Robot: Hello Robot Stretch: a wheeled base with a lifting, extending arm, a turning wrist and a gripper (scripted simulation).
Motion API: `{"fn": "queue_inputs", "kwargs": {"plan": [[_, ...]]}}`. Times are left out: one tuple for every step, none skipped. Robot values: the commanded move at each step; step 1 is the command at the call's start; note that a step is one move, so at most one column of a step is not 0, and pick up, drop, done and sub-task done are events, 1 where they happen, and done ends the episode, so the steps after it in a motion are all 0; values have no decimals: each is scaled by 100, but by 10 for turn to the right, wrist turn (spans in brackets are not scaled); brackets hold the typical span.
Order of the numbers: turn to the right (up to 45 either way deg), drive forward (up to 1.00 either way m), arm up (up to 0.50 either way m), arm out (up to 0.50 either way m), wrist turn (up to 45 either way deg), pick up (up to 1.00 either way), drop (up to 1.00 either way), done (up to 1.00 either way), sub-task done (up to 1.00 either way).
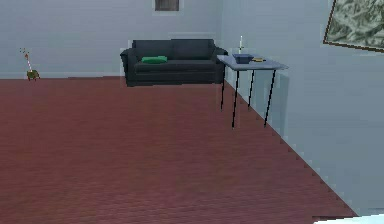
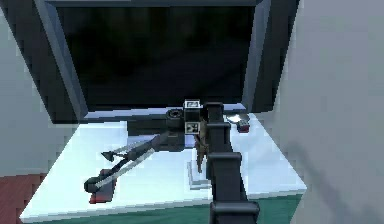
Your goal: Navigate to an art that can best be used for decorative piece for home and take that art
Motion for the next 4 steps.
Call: {"fn": "queue_inputs", "kwargs": {"plan": [[0,0,0,0,450,0,0,0,0],[0,0,0,0,450,0,0,0,0],[0,0,0,0,60,0,0,0,0],[0,0,-30,0,0,0,0,0,0]]}}
